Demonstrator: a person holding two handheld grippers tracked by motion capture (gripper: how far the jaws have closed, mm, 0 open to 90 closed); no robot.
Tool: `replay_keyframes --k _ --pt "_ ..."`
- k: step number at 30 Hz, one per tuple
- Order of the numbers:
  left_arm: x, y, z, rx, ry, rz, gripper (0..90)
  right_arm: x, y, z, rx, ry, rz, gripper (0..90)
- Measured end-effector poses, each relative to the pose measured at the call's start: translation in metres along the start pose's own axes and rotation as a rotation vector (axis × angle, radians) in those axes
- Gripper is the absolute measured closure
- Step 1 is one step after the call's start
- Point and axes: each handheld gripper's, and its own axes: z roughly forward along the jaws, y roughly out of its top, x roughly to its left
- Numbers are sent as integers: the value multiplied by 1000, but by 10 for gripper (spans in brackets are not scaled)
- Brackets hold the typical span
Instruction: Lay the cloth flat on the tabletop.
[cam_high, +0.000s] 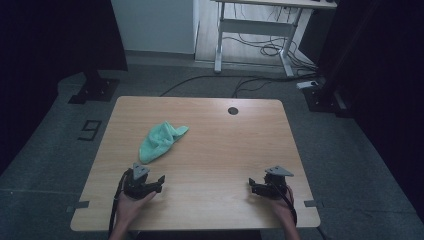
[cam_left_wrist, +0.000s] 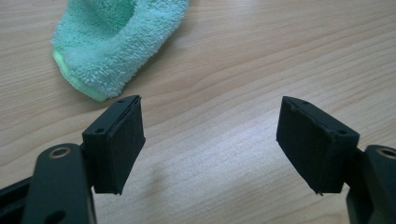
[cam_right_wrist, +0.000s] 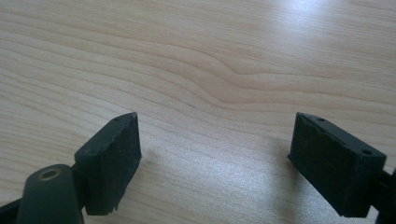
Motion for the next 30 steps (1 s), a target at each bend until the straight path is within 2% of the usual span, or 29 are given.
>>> replay_keyframes --k 7,12,15,17,22,24,26,30 --pt "12 23 9 -10 -28 -14 232 0 0 0 5 0 -4 184" --pt "22 50 18 -8 -7 17 224 1 0 1 13 -5 -6 189" --pt "34 64 30 -14 -14 -14 221 2 0 1 12 -9 -12 192" --pt "42 70 39 -5 -1 -16 212 3 0 1 15 -13 -19 194" --pt "58 81 62 12 -31 -56 182 4 0 1 19 -14 -26 196" --pt "62 85 71 19 -13 -52 164 3 0 1 18 -13 -26 198" --pt "65 89 80 28 -19 -64 163 4 0 1 19 -15 -26 200" --pt "67 94 95 53 -10 -55 146 4 0 1 22 -22 -28 202"
